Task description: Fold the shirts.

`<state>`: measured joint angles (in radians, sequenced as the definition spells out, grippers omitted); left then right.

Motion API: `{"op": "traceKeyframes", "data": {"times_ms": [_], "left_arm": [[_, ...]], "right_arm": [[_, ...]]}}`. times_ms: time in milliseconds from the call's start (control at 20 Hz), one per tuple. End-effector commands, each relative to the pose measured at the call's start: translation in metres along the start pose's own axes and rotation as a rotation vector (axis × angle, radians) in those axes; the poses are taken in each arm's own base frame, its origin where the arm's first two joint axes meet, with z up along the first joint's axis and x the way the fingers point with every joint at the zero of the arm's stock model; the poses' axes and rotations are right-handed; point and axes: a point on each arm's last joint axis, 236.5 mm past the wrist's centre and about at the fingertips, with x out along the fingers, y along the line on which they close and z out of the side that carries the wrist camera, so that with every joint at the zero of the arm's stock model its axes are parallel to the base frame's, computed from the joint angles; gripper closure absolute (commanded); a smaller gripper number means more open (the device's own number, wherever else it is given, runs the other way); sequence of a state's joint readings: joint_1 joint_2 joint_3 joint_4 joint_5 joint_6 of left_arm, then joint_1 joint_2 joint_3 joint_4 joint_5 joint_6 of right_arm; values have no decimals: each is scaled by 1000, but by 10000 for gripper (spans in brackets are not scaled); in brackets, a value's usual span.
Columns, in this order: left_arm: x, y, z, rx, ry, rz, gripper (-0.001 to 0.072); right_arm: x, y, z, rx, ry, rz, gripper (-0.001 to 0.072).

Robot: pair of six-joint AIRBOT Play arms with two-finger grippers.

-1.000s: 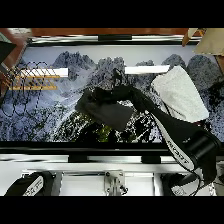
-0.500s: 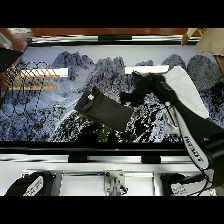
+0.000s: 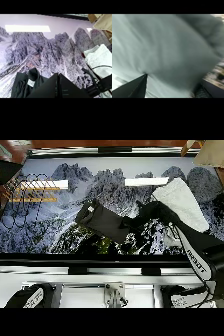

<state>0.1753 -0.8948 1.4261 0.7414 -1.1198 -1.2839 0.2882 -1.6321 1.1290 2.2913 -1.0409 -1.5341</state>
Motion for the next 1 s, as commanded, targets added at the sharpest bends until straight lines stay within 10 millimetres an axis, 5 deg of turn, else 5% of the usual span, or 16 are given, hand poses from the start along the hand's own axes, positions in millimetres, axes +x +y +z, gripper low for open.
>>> {"op": "traceKeyframes", "data": {"times_ms": [0,50,100,250,550,750,950], "left_arm": [[0,0,0,0,-1,1,664],[0,0,0,0,-1,1,664],[0,0,0,0,-1,1,664],[0,0,0,0,-1,2,664],[0,0,0,0,-1,1,664],[0,0,0,0,0,1,664],[0,0,0,0,0,1,664]], "right_arm": [[24,23,6,16,-67,63,154],[24,29,4,4,-68,68,531],[20,37,4,-6,-67,86,627],[-36,81,21,-147,-119,174,632],[-225,168,66,-271,-463,332,633],[-314,176,96,-284,-692,366,633],[-403,145,151,-198,-1033,374,633]]}}
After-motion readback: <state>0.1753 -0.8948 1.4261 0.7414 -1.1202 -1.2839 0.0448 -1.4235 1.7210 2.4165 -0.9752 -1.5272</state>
